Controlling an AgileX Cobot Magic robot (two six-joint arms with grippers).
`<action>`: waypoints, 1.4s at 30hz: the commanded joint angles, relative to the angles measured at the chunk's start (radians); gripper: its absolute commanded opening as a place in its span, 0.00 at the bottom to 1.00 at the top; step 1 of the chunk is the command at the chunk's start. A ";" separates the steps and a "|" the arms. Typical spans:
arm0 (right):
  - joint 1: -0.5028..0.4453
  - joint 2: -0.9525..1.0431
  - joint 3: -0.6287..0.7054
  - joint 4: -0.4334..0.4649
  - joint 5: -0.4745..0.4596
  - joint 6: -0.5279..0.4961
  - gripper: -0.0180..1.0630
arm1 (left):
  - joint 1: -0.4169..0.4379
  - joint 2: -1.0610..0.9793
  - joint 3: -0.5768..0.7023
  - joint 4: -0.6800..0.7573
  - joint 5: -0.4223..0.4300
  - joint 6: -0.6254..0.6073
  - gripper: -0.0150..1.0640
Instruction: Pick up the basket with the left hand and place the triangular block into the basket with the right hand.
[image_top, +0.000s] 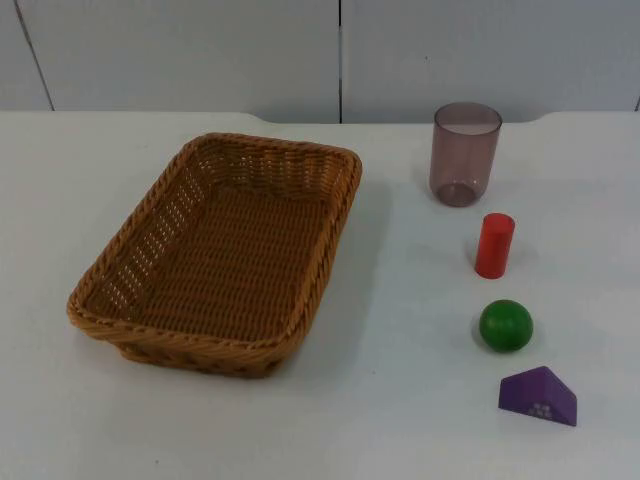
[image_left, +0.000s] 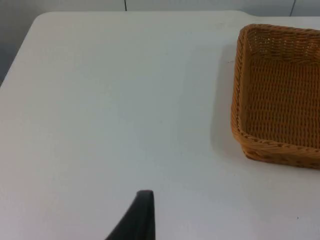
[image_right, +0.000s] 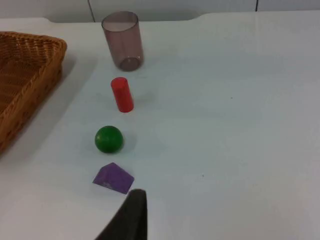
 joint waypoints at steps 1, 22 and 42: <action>-0.008 -0.004 0.000 0.017 -0.011 -0.005 0.99 | 0.001 -0.005 0.004 0.000 -0.005 0.000 0.99; -0.008 0.498 -0.131 0.063 -0.197 -0.032 0.99 | 0.001 0.475 -0.113 -0.051 -0.128 0.000 0.99; -0.008 0.818 -0.131 0.042 -0.320 -0.089 0.99 | 0.001 0.912 -0.190 -0.070 -0.353 0.084 0.99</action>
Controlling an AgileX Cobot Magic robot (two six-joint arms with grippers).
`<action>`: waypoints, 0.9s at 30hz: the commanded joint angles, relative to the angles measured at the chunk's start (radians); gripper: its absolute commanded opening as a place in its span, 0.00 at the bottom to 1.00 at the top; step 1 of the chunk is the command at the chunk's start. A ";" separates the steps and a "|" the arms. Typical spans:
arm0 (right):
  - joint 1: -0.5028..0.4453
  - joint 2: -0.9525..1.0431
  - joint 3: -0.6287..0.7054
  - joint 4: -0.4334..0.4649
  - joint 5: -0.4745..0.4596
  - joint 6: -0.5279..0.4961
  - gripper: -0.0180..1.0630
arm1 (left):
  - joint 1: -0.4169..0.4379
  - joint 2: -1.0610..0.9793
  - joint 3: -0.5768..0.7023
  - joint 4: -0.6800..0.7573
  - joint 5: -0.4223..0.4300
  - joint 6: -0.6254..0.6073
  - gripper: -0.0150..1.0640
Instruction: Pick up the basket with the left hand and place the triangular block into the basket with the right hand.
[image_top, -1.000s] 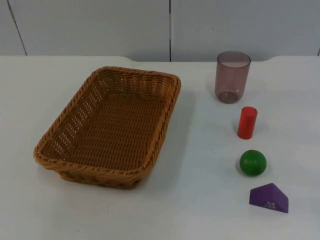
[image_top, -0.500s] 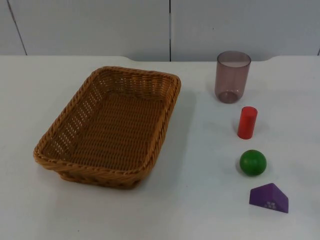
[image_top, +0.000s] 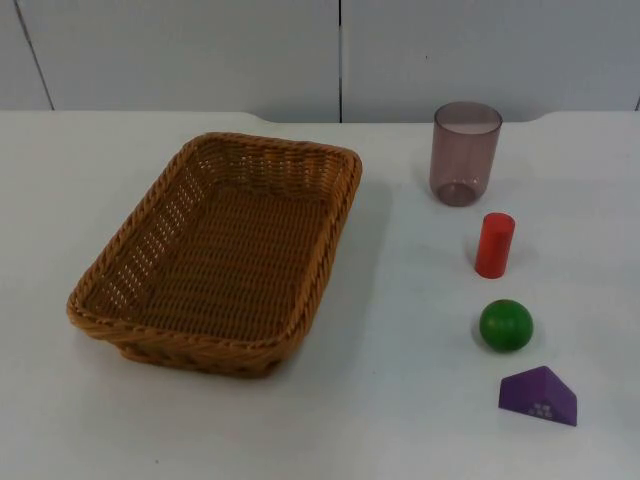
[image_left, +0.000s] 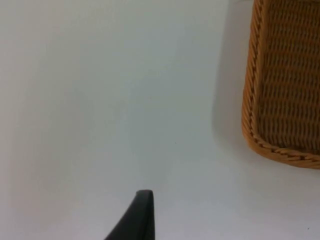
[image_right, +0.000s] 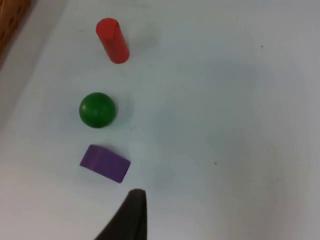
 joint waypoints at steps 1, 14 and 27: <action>-0.008 0.003 -0.006 -0.005 -0.016 -0.009 0.99 | 0.001 0.067 -0.016 -0.025 -0.055 0.046 0.99; -0.008 0.003 -0.006 -0.007 -0.036 -0.009 0.99 | 0.001 0.640 -0.345 -0.206 -0.024 0.325 0.99; -0.008 0.003 -0.006 0.001 -0.037 -0.009 0.99 | -0.003 1.160 -0.689 -0.213 -0.022 0.378 0.99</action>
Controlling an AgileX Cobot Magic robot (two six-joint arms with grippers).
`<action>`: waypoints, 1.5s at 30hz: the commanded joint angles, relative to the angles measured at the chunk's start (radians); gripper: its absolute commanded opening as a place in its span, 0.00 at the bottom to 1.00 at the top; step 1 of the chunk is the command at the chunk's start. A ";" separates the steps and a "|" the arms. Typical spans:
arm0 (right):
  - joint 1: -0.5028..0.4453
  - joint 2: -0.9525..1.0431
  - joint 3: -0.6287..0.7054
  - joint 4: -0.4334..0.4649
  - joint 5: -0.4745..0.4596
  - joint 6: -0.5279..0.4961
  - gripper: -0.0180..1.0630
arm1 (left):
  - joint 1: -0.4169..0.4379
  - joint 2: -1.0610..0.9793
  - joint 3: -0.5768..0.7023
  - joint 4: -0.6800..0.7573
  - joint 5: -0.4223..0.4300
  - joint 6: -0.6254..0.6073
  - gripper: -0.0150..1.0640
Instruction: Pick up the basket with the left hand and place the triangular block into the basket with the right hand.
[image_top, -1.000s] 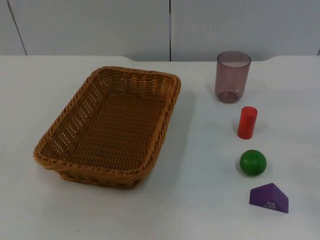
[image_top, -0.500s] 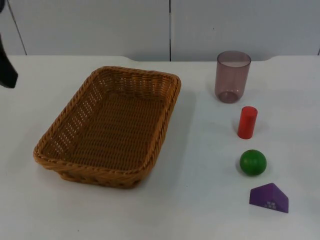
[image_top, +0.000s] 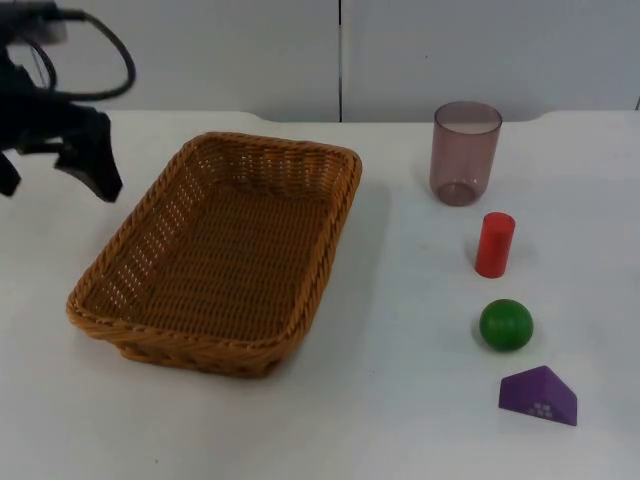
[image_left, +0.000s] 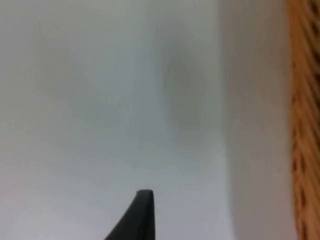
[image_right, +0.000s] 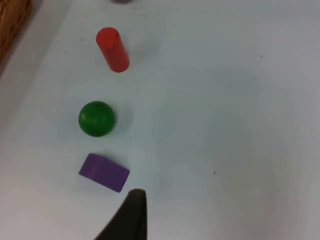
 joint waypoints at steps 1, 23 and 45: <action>-0.008 -0.003 -0.006 0.001 -0.009 -0.005 0.99 | -0.003 0.069 -0.040 -0.014 0.003 0.008 0.99; -0.008 -0.003 -0.006 -0.002 -0.027 0.001 0.99 | -0.106 0.208 -0.065 -0.052 -0.038 0.015 0.33; -0.008 -0.003 -0.006 0.000 -0.023 0.001 0.99 | 0.002 -0.216 0.319 -0.172 0.096 -0.090 0.01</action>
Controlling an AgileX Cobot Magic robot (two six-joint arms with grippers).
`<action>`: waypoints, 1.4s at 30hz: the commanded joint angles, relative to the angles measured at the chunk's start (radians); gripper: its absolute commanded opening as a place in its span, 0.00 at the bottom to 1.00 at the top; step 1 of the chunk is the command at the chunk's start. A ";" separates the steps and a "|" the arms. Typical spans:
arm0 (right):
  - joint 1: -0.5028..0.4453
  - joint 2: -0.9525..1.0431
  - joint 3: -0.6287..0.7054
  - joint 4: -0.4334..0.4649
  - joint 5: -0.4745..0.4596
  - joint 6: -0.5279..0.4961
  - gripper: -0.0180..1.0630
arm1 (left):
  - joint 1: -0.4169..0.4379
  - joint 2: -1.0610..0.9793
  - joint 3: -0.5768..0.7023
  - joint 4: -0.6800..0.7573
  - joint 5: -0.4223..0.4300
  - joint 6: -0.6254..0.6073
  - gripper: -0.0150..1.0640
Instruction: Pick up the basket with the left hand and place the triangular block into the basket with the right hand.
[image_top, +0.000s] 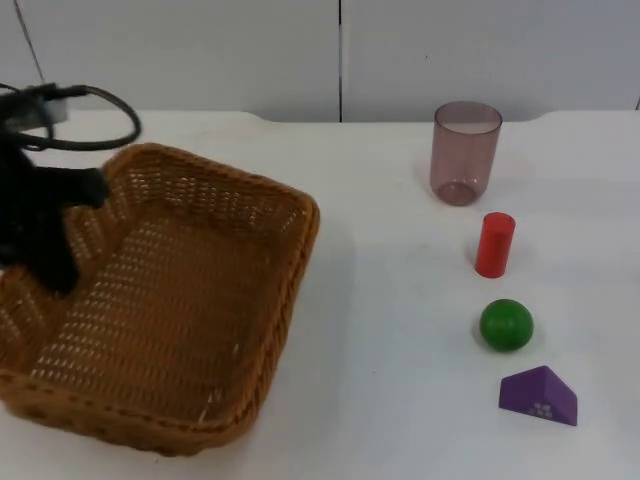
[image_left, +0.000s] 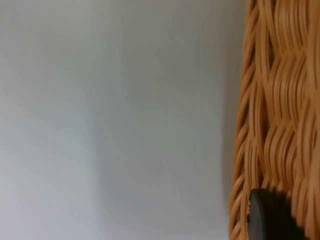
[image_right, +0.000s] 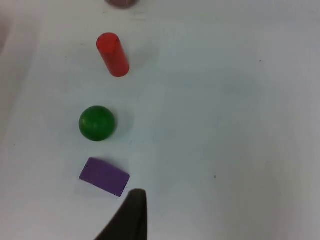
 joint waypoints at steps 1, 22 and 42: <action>-0.008 -0.003 -0.006 0.000 -0.008 -0.001 0.99 | 0.012 -0.091 0.057 -0.082 -0.028 -0.006 0.01; -0.006 -0.003 -0.006 0.001 0.028 -0.082 0.99 | 0.016 -0.406 0.388 -0.287 -0.064 0.118 0.01; 0.279 0.285 -0.006 0.107 0.057 -0.462 0.96 | 0.016 -0.406 0.388 -0.330 -0.066 0.118 0.01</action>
